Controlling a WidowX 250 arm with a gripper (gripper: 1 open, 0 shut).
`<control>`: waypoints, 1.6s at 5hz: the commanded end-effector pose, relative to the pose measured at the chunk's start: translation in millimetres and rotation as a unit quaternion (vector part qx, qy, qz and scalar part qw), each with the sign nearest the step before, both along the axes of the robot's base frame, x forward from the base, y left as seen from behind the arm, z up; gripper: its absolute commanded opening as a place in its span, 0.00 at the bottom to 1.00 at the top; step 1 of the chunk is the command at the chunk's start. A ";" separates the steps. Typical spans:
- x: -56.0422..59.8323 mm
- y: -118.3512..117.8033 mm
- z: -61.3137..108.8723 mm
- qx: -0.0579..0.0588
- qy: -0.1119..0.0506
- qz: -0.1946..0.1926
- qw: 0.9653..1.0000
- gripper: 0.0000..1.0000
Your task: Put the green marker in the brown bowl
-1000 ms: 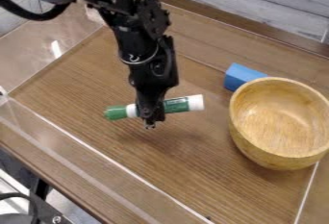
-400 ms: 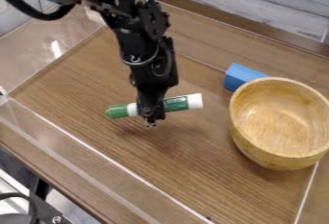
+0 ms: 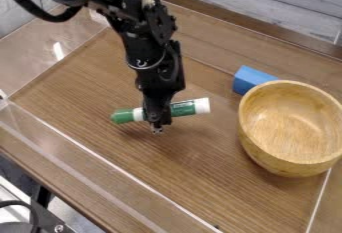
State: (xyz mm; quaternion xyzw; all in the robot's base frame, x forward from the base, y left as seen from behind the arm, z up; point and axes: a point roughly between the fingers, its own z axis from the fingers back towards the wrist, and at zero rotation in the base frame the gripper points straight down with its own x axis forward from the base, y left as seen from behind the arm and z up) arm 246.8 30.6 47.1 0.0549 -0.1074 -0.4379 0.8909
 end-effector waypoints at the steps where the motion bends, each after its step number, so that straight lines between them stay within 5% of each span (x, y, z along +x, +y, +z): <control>1: 14.8 6.8 12.9 0.006 -0.029 0.007 1.000 0.00; 8: 18.3 8.7 10.3 0.014 -0.035 0.021 0.999 0.00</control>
